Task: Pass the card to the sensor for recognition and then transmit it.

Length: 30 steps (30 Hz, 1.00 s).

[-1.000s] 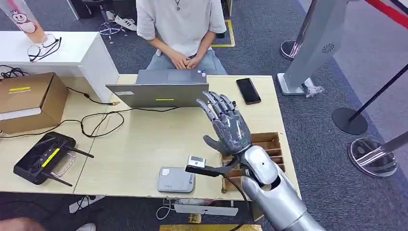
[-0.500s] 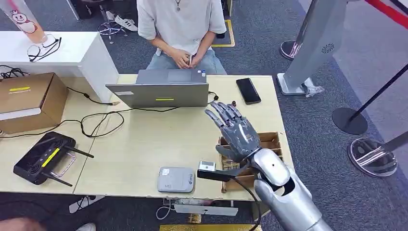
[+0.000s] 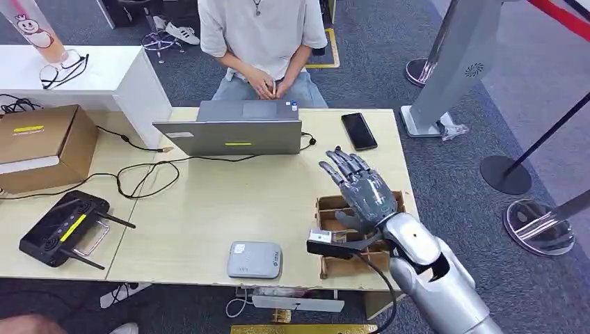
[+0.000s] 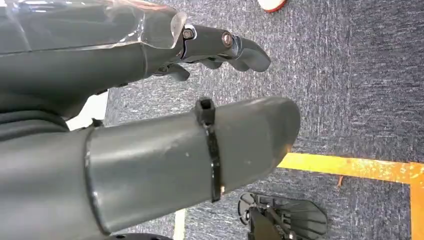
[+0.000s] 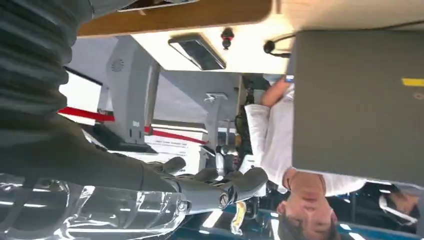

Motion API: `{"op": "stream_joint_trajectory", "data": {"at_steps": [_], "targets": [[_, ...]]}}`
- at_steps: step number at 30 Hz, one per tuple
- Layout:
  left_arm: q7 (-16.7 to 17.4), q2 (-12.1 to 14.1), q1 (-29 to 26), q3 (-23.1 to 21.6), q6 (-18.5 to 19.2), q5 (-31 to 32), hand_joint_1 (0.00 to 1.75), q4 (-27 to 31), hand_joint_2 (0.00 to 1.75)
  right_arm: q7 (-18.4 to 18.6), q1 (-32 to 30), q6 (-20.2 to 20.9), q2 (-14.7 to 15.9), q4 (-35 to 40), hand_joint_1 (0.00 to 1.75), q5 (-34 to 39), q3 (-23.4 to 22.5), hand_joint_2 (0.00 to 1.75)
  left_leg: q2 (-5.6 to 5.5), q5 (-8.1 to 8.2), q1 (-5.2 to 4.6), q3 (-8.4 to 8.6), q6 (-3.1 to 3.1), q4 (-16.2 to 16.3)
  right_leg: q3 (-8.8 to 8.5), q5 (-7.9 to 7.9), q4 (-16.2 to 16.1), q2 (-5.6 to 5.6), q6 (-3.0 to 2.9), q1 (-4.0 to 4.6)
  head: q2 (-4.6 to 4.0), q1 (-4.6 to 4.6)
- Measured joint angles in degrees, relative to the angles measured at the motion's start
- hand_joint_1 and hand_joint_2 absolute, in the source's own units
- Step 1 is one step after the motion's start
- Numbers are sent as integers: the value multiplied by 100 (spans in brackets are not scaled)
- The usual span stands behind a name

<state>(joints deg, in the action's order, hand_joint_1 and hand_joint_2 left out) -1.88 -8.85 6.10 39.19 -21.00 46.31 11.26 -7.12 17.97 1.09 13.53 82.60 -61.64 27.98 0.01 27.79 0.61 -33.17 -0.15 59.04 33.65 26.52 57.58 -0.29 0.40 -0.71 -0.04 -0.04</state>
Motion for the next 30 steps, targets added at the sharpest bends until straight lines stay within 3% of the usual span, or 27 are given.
{"op": "stream_joint_trajectory", "data": {"at_steps": [14, 30], "targets": [[-125, -13, -8, 0, -105, 4, 0, 0, 0, 240, -98, 20, 378, -9, 0, 15, -50, 175, 0, 0, -1, 0, 0, 0, 0, 1, -1, -1, 1, -1, 0, 0], [-175, -44, -36, 2, -151, -7, 0, 0, 0, 531, -369, 418, 811, 381, 0, 46, -142, 175, 0, 2, -1, -1, 0, 0, 1, 2, -2, -2, 2, -1, 0, 0]]}}
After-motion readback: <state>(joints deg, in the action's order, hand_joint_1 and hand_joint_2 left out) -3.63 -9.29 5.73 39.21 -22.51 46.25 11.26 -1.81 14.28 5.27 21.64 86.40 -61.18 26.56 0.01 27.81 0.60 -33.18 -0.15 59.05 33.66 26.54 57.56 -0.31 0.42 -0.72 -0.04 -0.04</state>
